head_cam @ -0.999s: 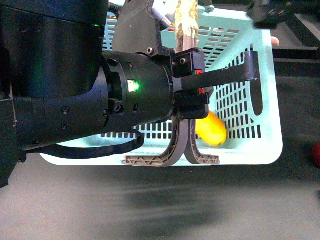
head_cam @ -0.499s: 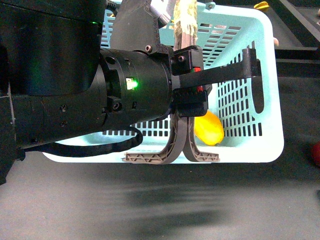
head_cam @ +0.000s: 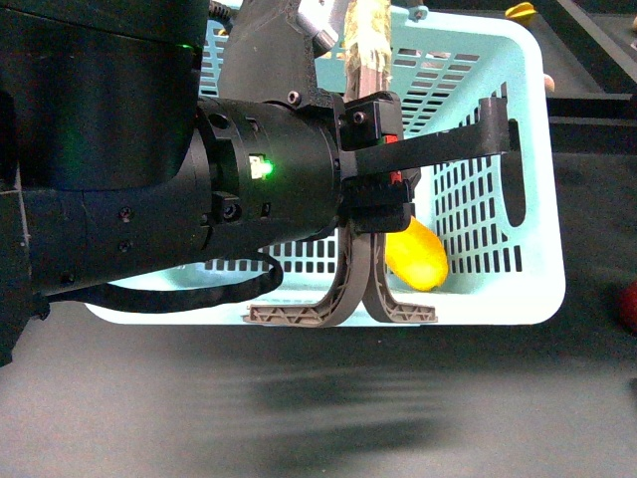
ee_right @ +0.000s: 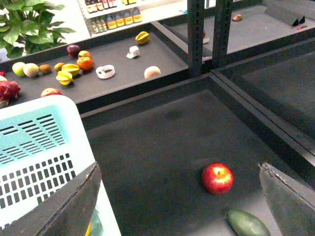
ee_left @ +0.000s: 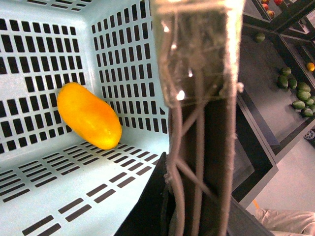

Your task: Pick mango with right arm and hold basket with left

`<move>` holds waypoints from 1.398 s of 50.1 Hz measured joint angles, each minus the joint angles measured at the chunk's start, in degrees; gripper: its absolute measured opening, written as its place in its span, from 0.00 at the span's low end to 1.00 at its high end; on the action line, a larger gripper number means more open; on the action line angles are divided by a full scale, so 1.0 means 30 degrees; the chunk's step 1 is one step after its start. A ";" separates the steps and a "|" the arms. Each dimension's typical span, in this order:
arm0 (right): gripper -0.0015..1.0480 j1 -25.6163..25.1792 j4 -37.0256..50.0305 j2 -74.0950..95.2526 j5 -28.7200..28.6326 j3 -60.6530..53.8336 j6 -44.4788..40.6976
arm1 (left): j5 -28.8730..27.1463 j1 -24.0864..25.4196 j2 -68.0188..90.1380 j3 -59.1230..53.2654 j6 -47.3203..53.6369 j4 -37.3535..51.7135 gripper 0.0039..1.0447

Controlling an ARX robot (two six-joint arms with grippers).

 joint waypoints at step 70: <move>0.02 -0.5136 0.0495 -1.0746 -1.1584 -0.5625 -0.5639 | -0.0044 0.0000 0.0000 0.0007 0.0022 0.0000 0.08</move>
